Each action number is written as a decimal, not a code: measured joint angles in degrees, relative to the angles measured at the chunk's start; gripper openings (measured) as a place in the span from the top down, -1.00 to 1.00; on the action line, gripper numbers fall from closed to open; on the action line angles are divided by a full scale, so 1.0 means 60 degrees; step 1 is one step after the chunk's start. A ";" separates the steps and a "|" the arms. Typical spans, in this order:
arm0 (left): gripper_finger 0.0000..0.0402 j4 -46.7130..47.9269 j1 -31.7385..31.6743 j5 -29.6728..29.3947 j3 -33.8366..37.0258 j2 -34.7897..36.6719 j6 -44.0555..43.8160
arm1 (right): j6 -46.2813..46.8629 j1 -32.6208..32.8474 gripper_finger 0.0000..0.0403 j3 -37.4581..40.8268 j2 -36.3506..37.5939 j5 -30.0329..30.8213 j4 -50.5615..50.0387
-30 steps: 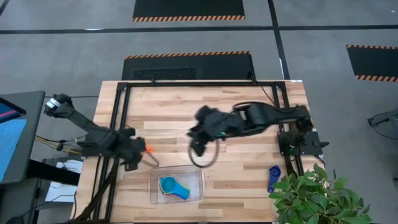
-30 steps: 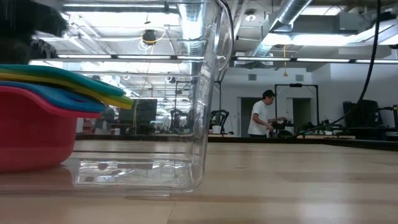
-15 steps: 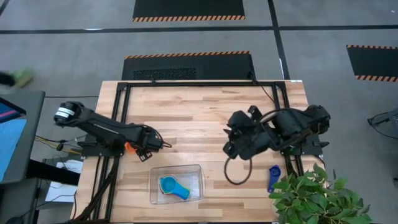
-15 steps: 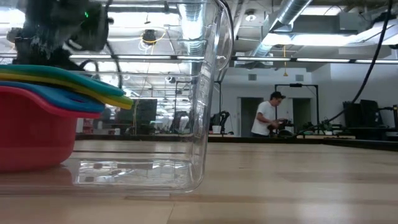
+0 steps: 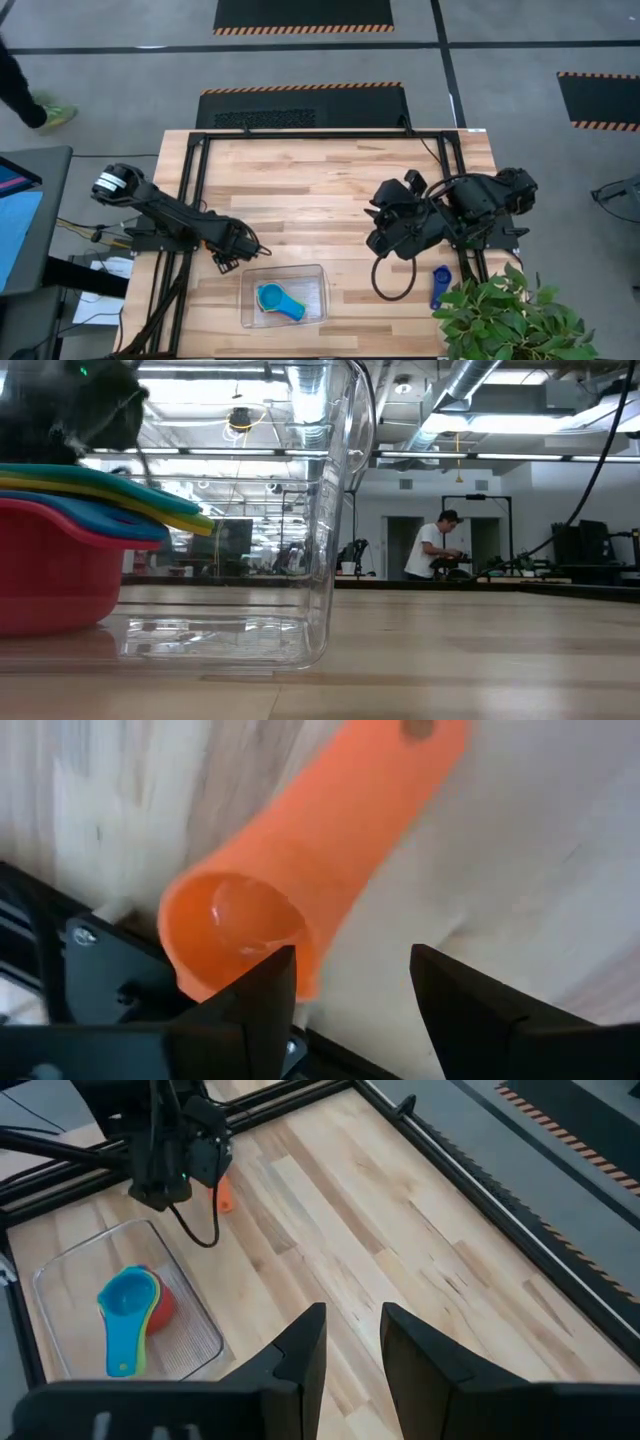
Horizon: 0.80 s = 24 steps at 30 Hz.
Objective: Nest measuring cups in basket
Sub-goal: Stack the orange measuring cup on top of the light blue measuring cup into the transparent bin
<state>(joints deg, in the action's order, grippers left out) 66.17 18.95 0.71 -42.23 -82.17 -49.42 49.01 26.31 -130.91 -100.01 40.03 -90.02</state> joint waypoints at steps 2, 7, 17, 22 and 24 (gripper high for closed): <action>0.07 -0.0277 0.0100 0.0011 0.0304 -0.0192 -0.0186 | 0.0002 0.0003 0.40 0.0000 -0.0003 -0.0005 0.0004; 0.07 -0.0432 0.0050 -0.0506 0.0901 -0.0405 -0.0635 | 0.0000 -0.0007 0.40 0.0000 -0.0015 -0.0007 0.0000; 0.73 -0.1679 -0.0016 -0.0329 0.1319 -0.0341 0.0435 | -0.0004 -0.0004 0.40 0.0000 -0.0017 -0.0424 0.0000; 0.97 -0.2086 -0.0395 -0.0975 0.0538 -0.0408 0.1314 | -0.0641 -0.0026 0.40 0.0000 -0.0018 -0.0452 0.0000; 0.98 -0.2211 -0.0510 -0.1272 -0.0212 -0.0396 0.1670 | -0.0750 -0.0033 0.40 0.0000 -0.0018 -0.0453 0.0004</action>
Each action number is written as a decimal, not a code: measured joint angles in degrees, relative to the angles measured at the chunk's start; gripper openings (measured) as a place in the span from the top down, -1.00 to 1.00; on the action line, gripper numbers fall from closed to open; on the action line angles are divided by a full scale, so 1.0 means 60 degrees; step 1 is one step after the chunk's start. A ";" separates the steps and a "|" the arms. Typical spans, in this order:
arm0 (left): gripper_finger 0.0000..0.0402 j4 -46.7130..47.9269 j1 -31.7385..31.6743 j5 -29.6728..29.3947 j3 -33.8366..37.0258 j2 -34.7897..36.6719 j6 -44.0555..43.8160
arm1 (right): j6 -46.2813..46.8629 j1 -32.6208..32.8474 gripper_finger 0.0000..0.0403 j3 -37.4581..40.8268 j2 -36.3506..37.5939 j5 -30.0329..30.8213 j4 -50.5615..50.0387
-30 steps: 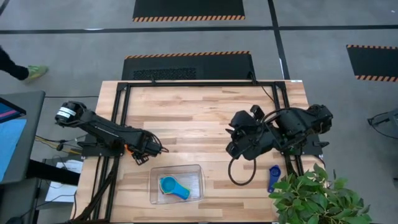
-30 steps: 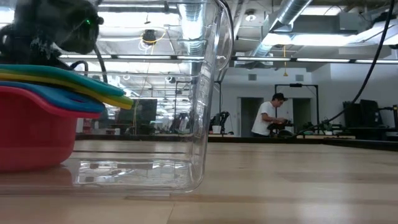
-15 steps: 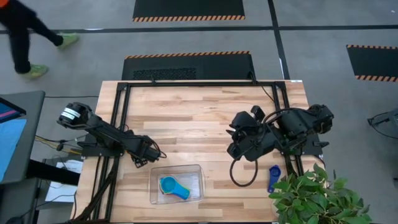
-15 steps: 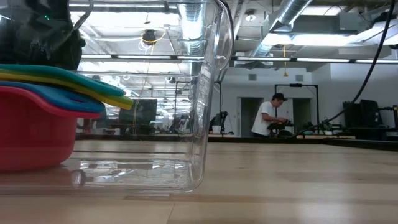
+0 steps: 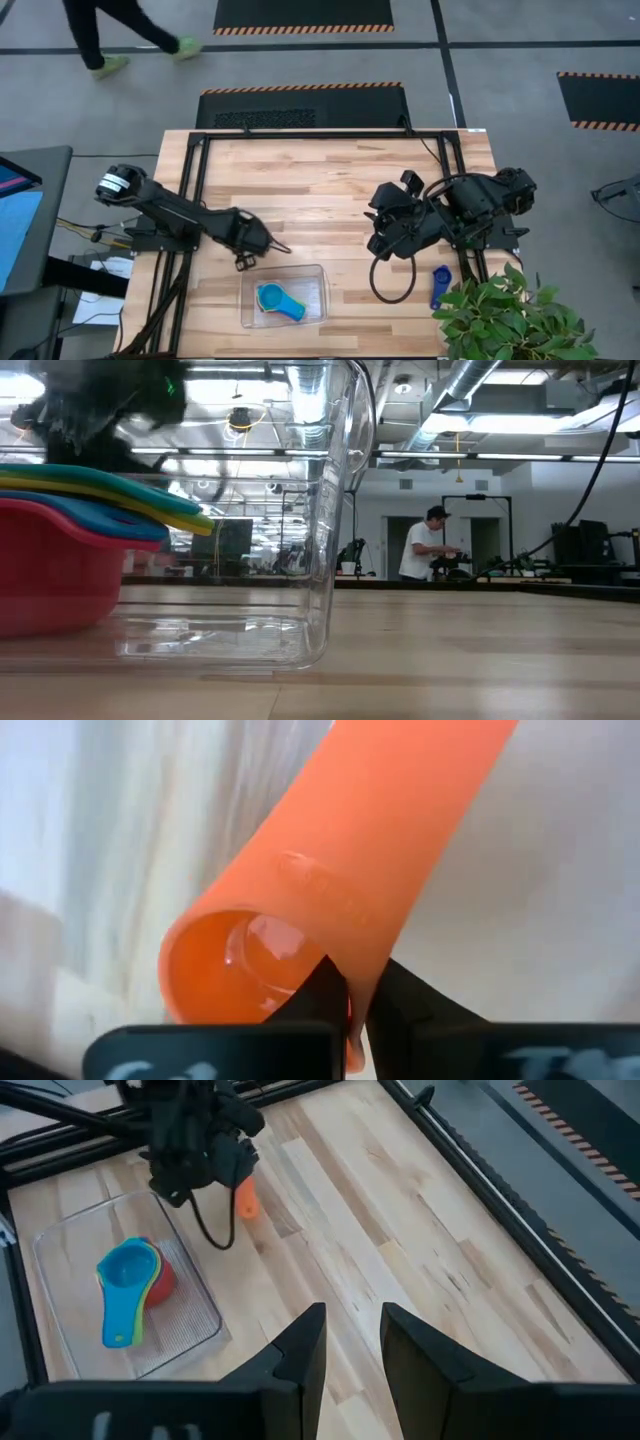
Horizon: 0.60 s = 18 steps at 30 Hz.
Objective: Nest measuring cups in basket
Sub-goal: Stack the orange measuring cup on top of the light blue measuring cup into the transparent bin
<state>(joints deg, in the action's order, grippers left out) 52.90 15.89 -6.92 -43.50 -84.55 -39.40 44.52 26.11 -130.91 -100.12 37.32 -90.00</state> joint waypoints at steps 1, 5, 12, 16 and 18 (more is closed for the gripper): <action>0.98 0.0129 -0.0047 -0.0114 -0.0398 0.0022 0.0213 | 0.0003 0.0000 0.40 0.0000 0.0000 -0.0003 -0.0004; 0.99 0.0307 -0.0093 -0.0755 -0.2410 0.0065 0.0791 | 0.0003 0.0018 0.40 0.0000 -0.0004 -0.0010 -0.0004; 0.99 0.1863 0.0478 -0.1467 -0.5178 0.0079 0.0917 | 0.0005 0.0098 0.40 0.0000 -0.0006 -0.0797 0.0000; 0.99 0.2251 0.1190 -0.1038 -0.5682 0.0021 0.0281 | 0.0006 0.0091 0.40 0.0000 -0.0007 -0.1238 -0.0002; 1.00 0.2219 0.1760 -0.0741 -0.5677 -0.0037 0.0053 | 0.0003 0.0087 0.40 0.0000 -0.0007 -0.1245 -0.0004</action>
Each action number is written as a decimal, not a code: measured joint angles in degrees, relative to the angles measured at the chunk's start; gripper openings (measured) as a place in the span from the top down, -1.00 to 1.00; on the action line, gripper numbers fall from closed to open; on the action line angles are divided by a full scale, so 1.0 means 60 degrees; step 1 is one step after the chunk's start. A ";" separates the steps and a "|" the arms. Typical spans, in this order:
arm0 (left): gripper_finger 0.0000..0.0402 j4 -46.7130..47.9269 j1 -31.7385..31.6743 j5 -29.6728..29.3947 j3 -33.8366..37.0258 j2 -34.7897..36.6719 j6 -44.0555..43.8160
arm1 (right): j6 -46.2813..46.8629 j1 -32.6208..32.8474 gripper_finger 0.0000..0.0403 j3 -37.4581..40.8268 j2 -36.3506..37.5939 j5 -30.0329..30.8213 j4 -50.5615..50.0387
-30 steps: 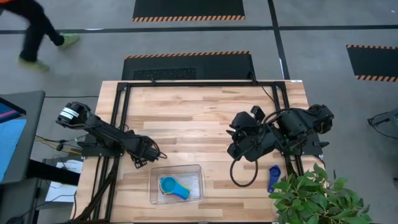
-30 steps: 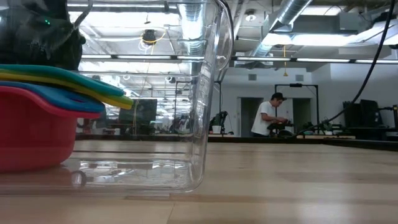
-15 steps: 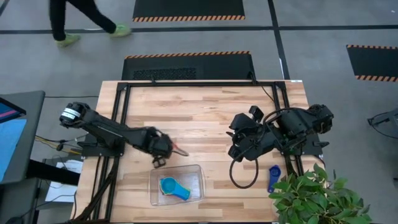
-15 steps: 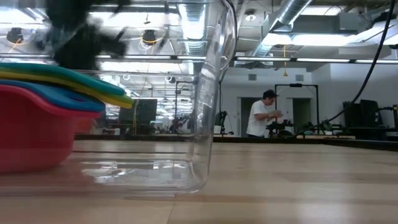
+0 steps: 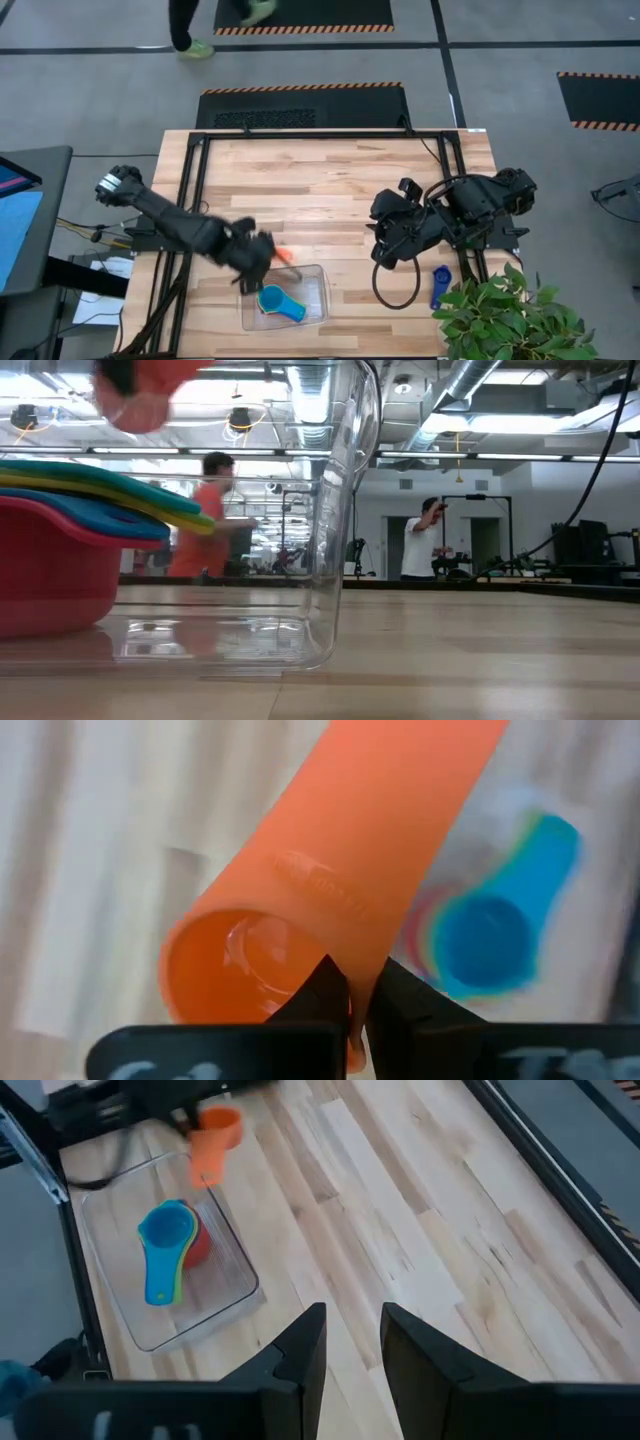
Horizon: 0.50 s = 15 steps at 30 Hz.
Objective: Nest measuring cups in basket
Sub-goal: Stack the orange measuring cup on top of the light blue measuring cup into the transparent bin
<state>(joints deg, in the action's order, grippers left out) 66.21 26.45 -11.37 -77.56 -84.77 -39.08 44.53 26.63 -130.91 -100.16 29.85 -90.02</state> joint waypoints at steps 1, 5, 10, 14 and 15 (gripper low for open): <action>1.00 -0.0066 0.0268 0.0096 -0.0007 -0.0102 -0.0167 | 0.0000 0.0000 0.40 0.0000 0.0000 0.0000 0.0000; 1.00 -0.0492 0.1268 0.0358 -0.0003 -0.0732 -0.0703 | 0.0004 0.0000 0.40 0.0000 -0.0004 0.0002 0.0002; 1.00 -0.1591 0.1895 0.0807 -0.0200 -0.1947 -0.0609 | 0.0004 -0.0007 0.40 0.0000 -0.0004 0.0007 0.0002; 1.00 -0.1495 0.2034 0.0809 -0.0905 -0.2746 -0.0225 | 0.0007 -0.0007 0.40 0.0000 -0.0007 0.0004 0.0004; 1.00 -0.1544 0.2031 0.0858 -0.1026 -0.2866 -0.0088 | 0.0007 -0.0007 0.40 0.0000 -0.0007 0.0000 0.0000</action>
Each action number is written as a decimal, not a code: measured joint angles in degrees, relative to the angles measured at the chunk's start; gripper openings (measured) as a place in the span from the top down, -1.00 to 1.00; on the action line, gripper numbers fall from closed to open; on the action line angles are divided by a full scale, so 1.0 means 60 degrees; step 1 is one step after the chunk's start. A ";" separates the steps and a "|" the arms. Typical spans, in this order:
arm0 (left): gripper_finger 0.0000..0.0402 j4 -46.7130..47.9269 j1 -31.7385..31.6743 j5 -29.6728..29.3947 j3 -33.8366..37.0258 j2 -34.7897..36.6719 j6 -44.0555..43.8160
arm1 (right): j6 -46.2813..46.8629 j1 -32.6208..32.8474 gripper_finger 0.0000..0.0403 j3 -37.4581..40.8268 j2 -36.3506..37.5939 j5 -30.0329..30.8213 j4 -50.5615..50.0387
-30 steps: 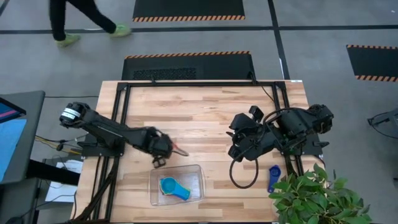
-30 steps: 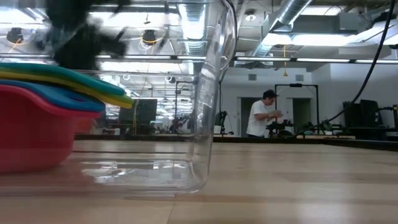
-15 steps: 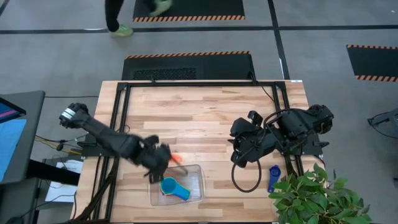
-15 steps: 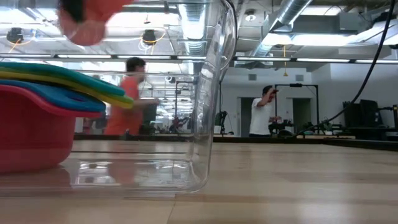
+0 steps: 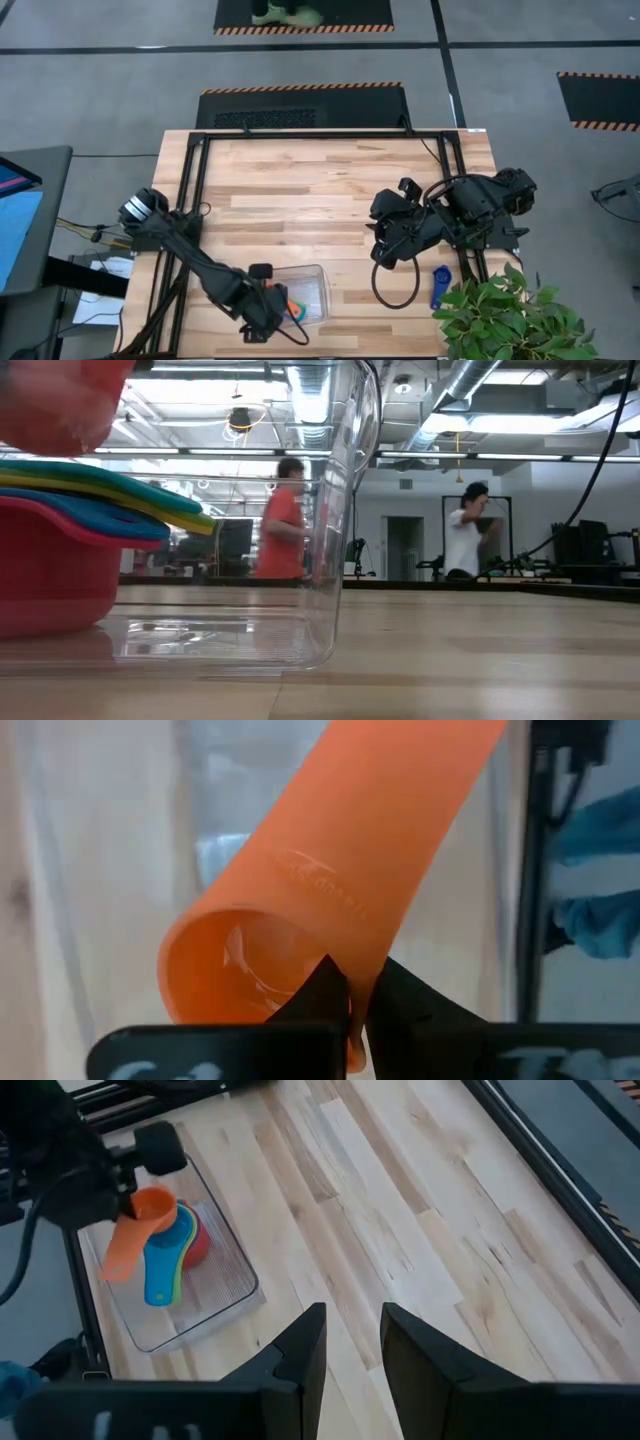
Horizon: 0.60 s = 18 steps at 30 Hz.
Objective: Nest measuring cups in basket
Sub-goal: Stack the orange measuring cup on top of the light blue measuring cup into the transparent bin
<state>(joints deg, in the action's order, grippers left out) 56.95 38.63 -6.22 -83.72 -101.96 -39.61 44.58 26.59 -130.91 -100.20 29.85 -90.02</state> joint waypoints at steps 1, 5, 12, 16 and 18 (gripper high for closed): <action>1.00 -0.0032 0.0000 0.0103 -0.0073 -0.0074 0.0137 | 0.0000 0.0000 0.40 0.0000 0.0000 0.0000 0.0000; 1.00 -0.0249 -0.0020 0.0483 -0.0081 -0.0365 0.0532 | 0.0000 0.0011 0.40 0.0000 0.0000 -0.0026 0.0000; 0.76 -0.0272 -0.0151 0.0505 -0.0074 -0.0544 0.0809 | 0.0183 0.0011 0.40 0.0000 0.0000 -0.0504 0.0004; 0.58 -0.0233 -0.0189 0.0512 -0.0074 -0.0544 0.1037 | 0.0322 0.0011 0.40 0.0000 0.0000 -0.0719 0.0000; 0.51 -0.0176 -0.0235 0.0575 -0.0074 -0.0544 0.1061 | 0.0331 0.0011 0.40 0.0000 0.0000 -0.0830 0.0000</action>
<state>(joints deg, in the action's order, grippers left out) 55.89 37.22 -2.77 -84.16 -105.23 -33.24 46.57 26.65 -130.91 -100.20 24.86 -90.02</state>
